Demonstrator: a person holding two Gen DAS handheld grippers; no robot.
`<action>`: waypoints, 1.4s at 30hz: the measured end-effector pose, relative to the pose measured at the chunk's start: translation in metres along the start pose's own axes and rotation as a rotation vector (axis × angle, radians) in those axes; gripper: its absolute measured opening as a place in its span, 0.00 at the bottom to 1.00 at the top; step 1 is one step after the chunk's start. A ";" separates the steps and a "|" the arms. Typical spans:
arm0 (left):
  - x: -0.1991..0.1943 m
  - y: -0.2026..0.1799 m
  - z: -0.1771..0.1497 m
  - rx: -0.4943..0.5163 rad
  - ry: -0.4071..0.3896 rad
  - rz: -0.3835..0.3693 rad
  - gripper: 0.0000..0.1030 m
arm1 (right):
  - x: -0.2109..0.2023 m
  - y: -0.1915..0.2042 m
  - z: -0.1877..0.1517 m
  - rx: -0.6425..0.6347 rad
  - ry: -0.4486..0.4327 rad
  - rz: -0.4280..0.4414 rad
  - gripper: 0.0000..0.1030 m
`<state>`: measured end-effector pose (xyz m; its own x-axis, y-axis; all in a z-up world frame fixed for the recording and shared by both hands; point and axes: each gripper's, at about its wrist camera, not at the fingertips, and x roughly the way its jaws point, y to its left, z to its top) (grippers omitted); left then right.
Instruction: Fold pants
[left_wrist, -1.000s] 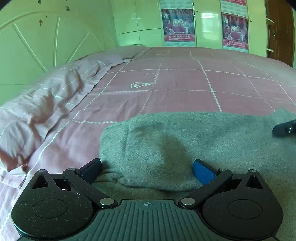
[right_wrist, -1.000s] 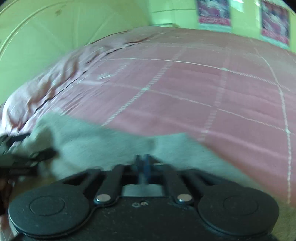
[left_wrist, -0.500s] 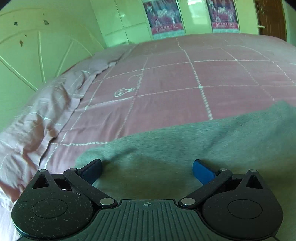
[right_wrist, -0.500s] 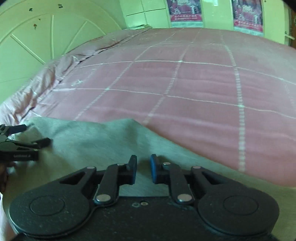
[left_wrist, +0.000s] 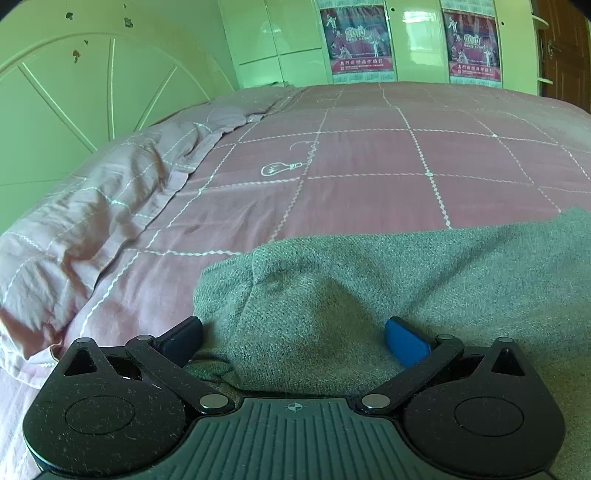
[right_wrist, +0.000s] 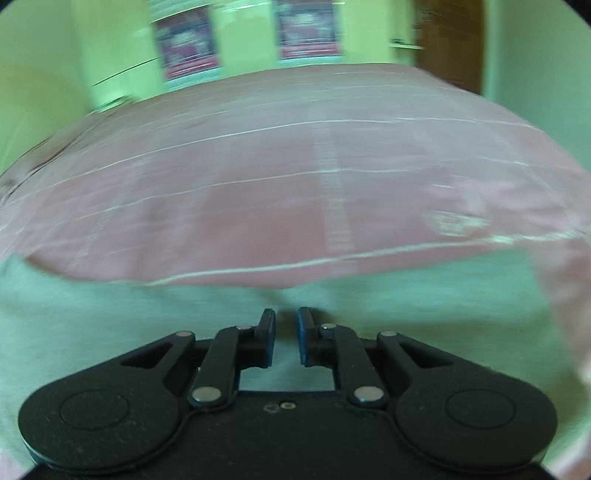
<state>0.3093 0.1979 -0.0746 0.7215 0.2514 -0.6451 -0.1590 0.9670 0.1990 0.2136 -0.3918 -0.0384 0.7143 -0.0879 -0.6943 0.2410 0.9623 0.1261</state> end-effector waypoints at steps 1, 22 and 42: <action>-0.001 0.000 0.001 -0.005 0.012 0.000 1.00 | -0.002 -0.021 0.000 0.034 -0.001 -0.013 0.02; -0.055 -0.054 -0.033 0.000 -0.033 -0.177 1.00 | -0.079 -0.174 -0.097 0.877 -0.161 0.174 0.15; -0.066 -0.046 -0.031 -0.009 -0.059 -0.112 1.00 | -0.084 -0.165 -0.120 0.890 -0.156 0.218 0.07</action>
<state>0.2478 0.1377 -0.0641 0.7735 0.1387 -0.6185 -0.0809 0.9894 0.1208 0.0345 -0.5123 -0.0860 0.8678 -0.0244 -0.4963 0.4603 0.4155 0.7845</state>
